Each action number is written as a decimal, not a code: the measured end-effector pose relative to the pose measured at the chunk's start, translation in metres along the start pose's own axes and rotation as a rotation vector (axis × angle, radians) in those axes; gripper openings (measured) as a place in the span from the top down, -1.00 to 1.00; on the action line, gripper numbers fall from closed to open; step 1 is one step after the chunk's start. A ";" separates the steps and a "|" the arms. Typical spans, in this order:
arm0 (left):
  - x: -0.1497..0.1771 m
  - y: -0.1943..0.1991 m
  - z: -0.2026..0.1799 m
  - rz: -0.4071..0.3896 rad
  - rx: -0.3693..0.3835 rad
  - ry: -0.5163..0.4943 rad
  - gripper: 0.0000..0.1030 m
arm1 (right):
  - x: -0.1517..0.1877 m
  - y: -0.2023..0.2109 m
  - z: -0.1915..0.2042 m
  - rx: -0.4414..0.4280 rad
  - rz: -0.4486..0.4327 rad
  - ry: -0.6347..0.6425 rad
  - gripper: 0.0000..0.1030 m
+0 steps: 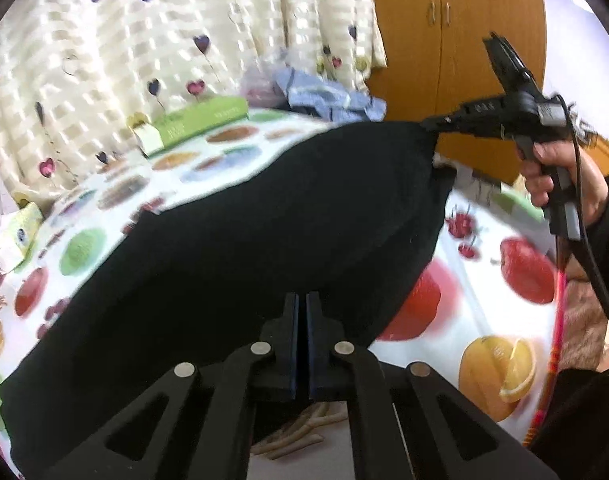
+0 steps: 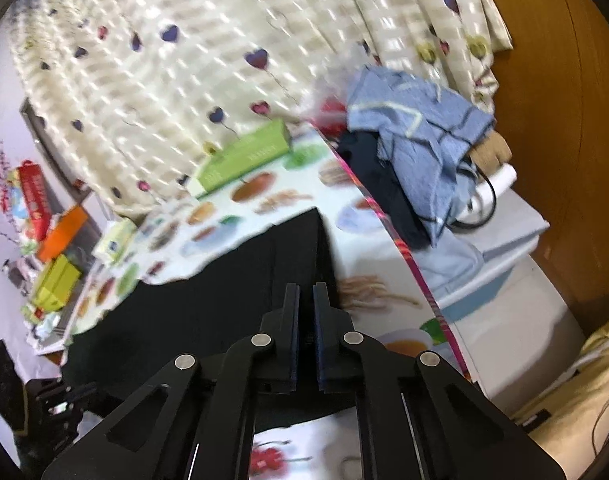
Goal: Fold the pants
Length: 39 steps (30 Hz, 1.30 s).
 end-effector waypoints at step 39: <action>0.172 0.073 0.175 0.109 -0.390 0.712 0.81 | 0.071 -0.069 0.045 0.151 0.200 0.414 0.45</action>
Point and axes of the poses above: each gripper's, at about its wrist camera, not at the fingertips, and y roughly against the way its jaws point, z to its left, x to its underside, the point moved 10 cm from there along -y, roughly the way its jaws point, and after that the axes turned 9 degrees about -y, right-handed, at the moved point
